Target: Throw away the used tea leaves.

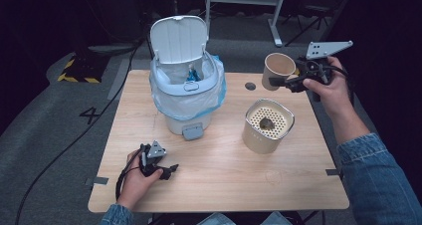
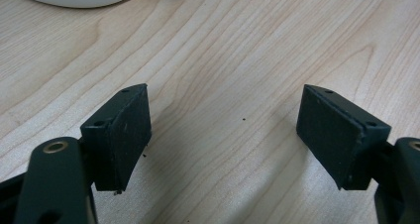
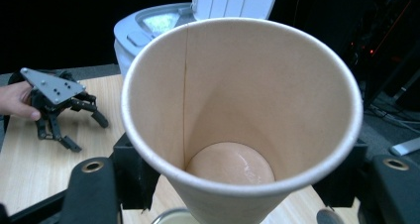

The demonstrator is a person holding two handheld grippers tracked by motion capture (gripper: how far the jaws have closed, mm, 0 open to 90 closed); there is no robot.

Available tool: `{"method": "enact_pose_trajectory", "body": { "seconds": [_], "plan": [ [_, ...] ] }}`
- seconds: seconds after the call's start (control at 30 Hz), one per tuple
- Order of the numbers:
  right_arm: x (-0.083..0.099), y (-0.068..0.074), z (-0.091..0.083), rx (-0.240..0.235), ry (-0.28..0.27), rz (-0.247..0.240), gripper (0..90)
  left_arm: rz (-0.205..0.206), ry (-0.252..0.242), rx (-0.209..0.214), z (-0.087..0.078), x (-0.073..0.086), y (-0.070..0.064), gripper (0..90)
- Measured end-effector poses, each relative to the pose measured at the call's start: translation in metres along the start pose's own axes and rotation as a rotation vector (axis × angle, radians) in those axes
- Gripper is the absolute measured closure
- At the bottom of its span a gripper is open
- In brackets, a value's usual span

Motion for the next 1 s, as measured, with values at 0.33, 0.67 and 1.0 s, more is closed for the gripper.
{"method": "enact_pose_trajectory", "body": {
  "seconds": [0.33, 0.67, 1.0],
  "plan": [
    [-0.032, 0.005, 0.023, -0.026, -0.045, 0.012, 32.1, -0.005, -0.002, 0.002, 0.0, 0.0, 0.0, 21.5],
    [-0.063, 0.015, 0.055, -0.048, -0.059, 0.009, 31.8, -0.002, -0.002, 0.001, 0.0, 0.0, 0.0, 21.6],
    [-0.083, 0.027, 0.085, -0.096, -0.057, -0.015, 31.7, -0.002, -0.001, 0.0, 0.0, 0.0, 0.0, 21.6]
  ]
}}
Point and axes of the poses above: each handheld gripper's, and its own axes: z roughly forward along the jaws, x roughly out of its underside, y roughly to its left, the point moved 8 cm from there along z, roughly forward along the jaws, and after that the axes turned 13 degrees about x, right-handed, at the moved point
